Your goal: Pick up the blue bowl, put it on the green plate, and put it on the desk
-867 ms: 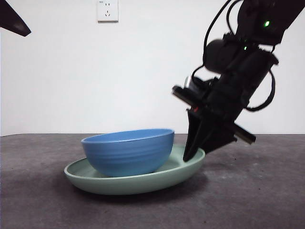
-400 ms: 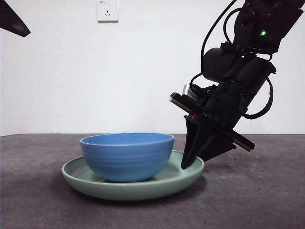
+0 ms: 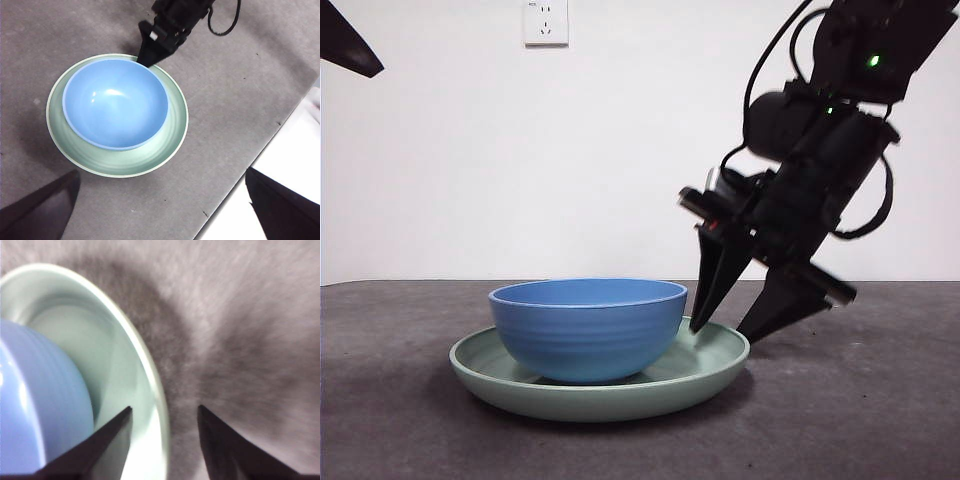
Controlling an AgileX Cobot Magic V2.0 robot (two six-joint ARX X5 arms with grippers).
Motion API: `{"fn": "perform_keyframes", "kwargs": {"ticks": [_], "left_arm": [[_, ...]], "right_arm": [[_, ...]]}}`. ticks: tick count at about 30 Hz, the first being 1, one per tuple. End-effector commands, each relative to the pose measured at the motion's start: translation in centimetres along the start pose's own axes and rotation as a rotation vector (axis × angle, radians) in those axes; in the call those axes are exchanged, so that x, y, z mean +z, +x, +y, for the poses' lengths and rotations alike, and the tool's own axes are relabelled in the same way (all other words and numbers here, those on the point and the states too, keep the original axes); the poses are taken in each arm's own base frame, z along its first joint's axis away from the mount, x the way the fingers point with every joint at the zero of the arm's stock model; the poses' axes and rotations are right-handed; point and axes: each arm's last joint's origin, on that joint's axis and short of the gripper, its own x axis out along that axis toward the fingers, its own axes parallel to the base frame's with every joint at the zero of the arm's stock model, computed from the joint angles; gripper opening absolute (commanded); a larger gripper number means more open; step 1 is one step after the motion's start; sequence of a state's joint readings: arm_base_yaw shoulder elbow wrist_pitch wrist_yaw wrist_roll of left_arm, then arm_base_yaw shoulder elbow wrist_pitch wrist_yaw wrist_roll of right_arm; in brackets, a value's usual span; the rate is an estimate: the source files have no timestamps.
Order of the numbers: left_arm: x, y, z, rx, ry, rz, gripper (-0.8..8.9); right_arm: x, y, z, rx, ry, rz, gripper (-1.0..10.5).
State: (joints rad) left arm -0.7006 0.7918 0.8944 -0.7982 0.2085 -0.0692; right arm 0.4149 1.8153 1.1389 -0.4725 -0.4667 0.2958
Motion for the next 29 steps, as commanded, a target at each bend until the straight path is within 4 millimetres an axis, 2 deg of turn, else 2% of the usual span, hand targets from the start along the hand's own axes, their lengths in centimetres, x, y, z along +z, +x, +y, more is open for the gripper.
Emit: {"fn": "perform_keyframes", "kwargs": {"ticks": [1, 7, 9, 15, 19, 25, 29], "left_arm": [[0.3, -0.1, -0.2, -0.008, 0.004, -0.010, 5.31], [0.3, -0.1, -0.2, -0.008, 0.008, -0.011, 5.31], [0.3, -0.1, -0.2, -0.008, 0.008, -0.011, 5.31], [0.3, -0.1, -0.2, -0.009, 0.016, -0.014, 5.31], [0.4, -0.1, -0.2, -0.009, 0.017, -0.019, 5.31], [0.4, -0.1, -0.2, -0.009, 0.016, -0.018, 5.31], [0.4, -0.1, -0.2, -0.009, 0.016, -0.019, 5.31]], "right_arm": [[0.6, -2.0, 0.6, -0.031, -0.004, -0.057, 2.4], [-0.5, -6.4, 1.5, -0.079, -0.030, -0.086, 4.7], [-1.3, -7.9, 2.1, -0.084, -0.047, -0.079, 5.1], [-5.1, -13.4, 4.2, -0.127, -0.128, -0.052, 5.2], [-7.9, -16.9, 5.5, -0.177, -0.184, -0.097, 5.2], [-11.7, -20.0, 7.1, -0.131, -0.279, -0.202, 5.2], [-13.8, -21.1, 7.4, -0.106, -0.325, -0.249, 5.2]]}}
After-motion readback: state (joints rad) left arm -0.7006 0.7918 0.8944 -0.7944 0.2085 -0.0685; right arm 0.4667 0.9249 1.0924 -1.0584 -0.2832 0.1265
